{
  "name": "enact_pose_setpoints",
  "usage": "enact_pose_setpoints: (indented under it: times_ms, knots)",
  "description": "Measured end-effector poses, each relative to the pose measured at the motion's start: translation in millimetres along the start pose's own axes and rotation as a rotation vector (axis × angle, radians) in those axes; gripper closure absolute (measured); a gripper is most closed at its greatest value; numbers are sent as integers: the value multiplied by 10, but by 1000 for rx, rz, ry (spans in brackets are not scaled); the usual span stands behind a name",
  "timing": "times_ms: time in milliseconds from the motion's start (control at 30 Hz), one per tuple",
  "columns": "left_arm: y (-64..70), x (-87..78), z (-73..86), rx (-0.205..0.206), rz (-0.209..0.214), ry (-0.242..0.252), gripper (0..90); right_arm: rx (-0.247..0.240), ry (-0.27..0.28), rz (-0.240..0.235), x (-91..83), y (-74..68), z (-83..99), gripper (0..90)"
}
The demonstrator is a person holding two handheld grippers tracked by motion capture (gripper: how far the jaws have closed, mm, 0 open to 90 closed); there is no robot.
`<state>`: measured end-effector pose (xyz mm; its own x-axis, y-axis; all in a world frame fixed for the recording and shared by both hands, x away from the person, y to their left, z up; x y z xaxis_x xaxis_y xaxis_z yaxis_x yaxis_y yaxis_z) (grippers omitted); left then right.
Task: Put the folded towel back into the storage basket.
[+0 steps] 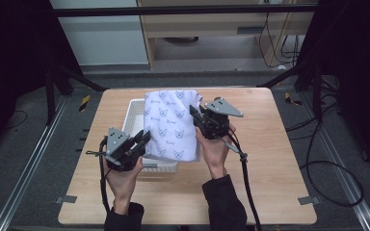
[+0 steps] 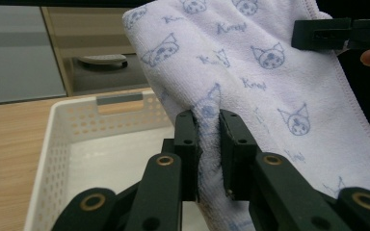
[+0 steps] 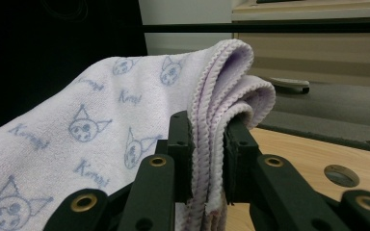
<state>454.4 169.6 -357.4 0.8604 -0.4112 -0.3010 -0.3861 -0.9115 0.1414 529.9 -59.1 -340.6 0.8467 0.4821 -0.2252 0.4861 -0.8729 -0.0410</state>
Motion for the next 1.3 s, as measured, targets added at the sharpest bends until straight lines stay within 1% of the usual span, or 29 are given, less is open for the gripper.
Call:
enact_pose_setpoints:
  times_ms: [67, 100, 167, 233, 333, 400, 567, 667, 700, 733, 833, 933, 1000, 1033, 1133, 1300]
  knots:
    - [-15, -5, 0, -3, -5, 1, 782, -2, -1, -2, 21, -22, -7, 766]
    - [-68, -26, -5, -10, -20, 5, 781, -11, -3, -8, 68, -67, -21, 766]
    - [-92, -37, -9, -15, -24, 8, 782, -15, -4, -10, 94, -90, -27, 766]
    - [-147, -63, -13, -23, -33, 12, 782, -22, -4, -19, 145, -135, -40, 766]
    - [-222, -84, -10, -29, -48, 12, 782, -19, -2, -37, 221, -192, -42, 766]
    - [-240, -84, -7, -32, -52, 10, 782, -20, -2, -39, 240, -206, -41, 766]
    - [-352, -67, 13, -27, -74, 3, 782, -25, -9, -44, 349, -285, -23, 766]
    - [-412, -62, 31, -37, -86, -5, 782, -32, -13, -50, 400, -320, -12, 766]
    - [-412, -62, 31, -37, -86, -5, 782, -34, -15, -53, 424, -337, -7, 766]
    - [-447, -52, 46, -40, -94, -5, 782, -38, -18, -53, 445, -349, -4, 766]
    - [-480, -47, 65, -44, -101, -8, 782, -47, -26, -60, 491, -387, 6, 765]
    - [-537, -55, 83, -52, -100, -7, 782, -51, -29, -68, 520, -410, 9, 765]
    - [-556, -61, 83, -54, -104, -6, 782, -44, -29, -72, 544, -421, 12, 766]
    - [-570, -60, 85, -56, -109, -5, 782, -50, -31, -72, 562, -430, 16, 766]
    - [-611, -39, 95, -56, -119, -11, 782, -55, -38, -73, 635, -464, 24, 766]
    - [-678, 11, 125, -60, -127, -18, 782, -58, -51, -77, 742, -480, 42, 766]
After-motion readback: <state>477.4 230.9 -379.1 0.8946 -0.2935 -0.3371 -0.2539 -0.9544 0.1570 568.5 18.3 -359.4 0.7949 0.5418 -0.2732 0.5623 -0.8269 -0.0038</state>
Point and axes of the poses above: each handheld gripper's, and its own axes: x roughly forward along the jaws, z roughly out of its underside, y roughly to its right, the point moved 3 cm from there along x, roughly forward along the jaws, and after that the axes turned 4 degrees about -x, right-handed, at the moved point
